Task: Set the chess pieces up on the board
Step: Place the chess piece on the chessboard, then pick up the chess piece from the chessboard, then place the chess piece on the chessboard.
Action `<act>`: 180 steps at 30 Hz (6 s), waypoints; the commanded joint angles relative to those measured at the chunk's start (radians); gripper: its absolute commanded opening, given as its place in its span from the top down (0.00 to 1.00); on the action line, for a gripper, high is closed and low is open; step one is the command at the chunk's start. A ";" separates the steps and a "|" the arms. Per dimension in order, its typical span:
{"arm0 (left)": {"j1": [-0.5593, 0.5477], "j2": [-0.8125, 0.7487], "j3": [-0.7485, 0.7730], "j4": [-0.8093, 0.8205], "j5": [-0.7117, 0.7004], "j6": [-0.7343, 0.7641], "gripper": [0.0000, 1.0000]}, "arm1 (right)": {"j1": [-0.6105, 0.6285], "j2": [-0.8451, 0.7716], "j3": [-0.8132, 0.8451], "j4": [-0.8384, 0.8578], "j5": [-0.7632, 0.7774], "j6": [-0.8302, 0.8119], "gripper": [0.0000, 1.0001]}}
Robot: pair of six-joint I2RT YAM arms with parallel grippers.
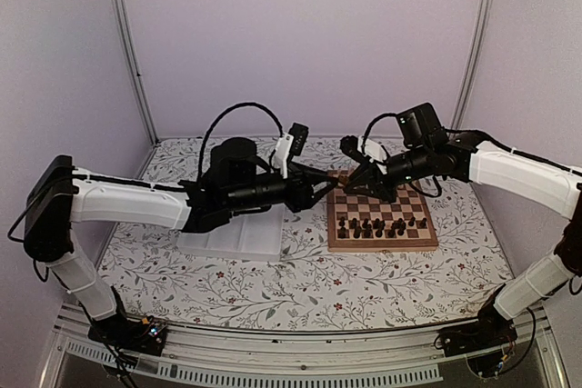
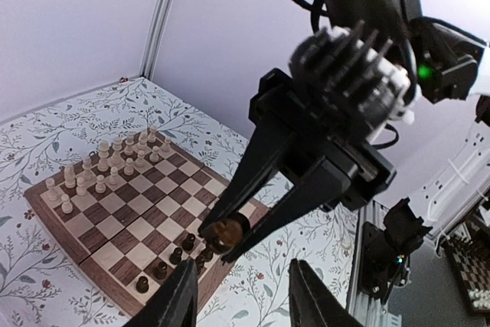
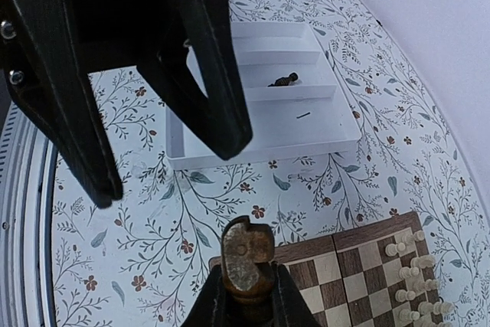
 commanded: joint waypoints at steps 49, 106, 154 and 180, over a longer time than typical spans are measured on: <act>0.079 0.787 0.973 -0.842 -0.081 0.259 0.95 | -0.479 -0.163 -0.164 0.065 0.029 0.154 0.01; 0.275 0.182 0.457 -0.801 -0.200 0.336 0.63 | -0.191 0.500 0.309 -0.185 0.039 0.022 0.98; 0.271 0.234 0.501 -0.862 -0.212 0.348 0.63 | -0.476 -0.004 -0.353 -0.063 0.088 -0.085 0.96; 0.255 0.242 0.527 -0.904 -0.257 0.362 0.62 | -0.476 -0.036 -0.291 -0.170 0.049 -0.087 0.72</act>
